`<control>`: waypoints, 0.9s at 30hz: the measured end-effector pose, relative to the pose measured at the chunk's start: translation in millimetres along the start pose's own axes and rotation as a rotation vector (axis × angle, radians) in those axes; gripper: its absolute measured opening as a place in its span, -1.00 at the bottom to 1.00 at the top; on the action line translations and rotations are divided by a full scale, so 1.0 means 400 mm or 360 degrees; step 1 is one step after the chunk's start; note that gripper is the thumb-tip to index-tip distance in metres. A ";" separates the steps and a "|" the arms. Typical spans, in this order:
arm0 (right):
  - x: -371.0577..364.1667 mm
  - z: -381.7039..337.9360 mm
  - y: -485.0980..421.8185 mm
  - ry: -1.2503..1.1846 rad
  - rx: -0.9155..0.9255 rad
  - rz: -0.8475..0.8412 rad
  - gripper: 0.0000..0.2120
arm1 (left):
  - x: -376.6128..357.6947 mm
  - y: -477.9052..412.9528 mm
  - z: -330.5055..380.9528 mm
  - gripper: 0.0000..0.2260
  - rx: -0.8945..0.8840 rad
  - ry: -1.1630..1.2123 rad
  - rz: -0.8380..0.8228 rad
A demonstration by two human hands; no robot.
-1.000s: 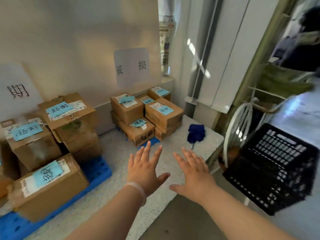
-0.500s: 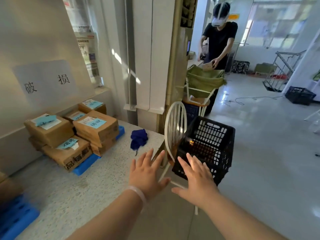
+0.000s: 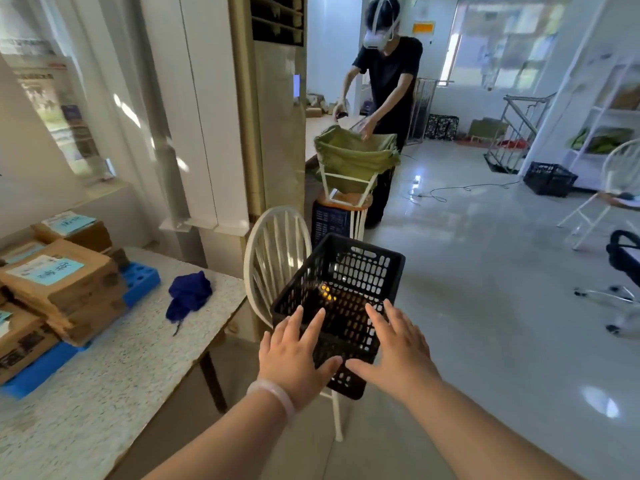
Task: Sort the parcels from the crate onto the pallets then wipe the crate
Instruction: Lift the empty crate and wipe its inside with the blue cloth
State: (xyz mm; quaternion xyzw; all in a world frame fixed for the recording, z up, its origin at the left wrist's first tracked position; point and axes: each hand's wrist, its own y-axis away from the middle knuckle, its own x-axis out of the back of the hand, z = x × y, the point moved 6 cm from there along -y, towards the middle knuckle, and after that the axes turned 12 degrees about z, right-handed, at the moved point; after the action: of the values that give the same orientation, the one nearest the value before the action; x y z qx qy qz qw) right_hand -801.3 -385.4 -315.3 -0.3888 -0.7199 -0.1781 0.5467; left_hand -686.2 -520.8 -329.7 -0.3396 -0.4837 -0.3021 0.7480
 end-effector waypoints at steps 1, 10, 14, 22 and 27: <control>0.004 0.025 -0.013 -0.0002 -0.0002 0.0001 -0.04 | -0.016 -0.012 0.018 -0.27 0.0020 0.0007 -0.0009; -0.029 0.185 -0.121 0.0061 -0.0102 -0.0078 -0.07 | -0.145 -0.135 0.076 -0.30 0.0160 0.0003 -0.0124; -0.070 0.230 -0.195 0.0080 -0.0126 -0.0151 -0.09 | -0.214 -0.197 0.058 -0.30 0.0234 0.0032 -0.0209; -0.141 0.260 -0.464 0.0119 -0.0076 -0.0251 -0.11 | -0.345 -0.391 0.020 -0.31 0.0354 0.0108 -0.0390; -0.194 0.276 -0.603 0.0140 -0.0086 -0.0308 -0.12 | -0.390 -0.507 -0.025 -0.31 0.0434 0.0086 -0.0503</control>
State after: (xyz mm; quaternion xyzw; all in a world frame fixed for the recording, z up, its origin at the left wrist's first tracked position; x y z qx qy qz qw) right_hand -1047.3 -491.4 -383.7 -0.3239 -0.7244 -0.2664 0.5472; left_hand -894.0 -628.6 -433.9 -0.1468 -0.5472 -0.3563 0.7430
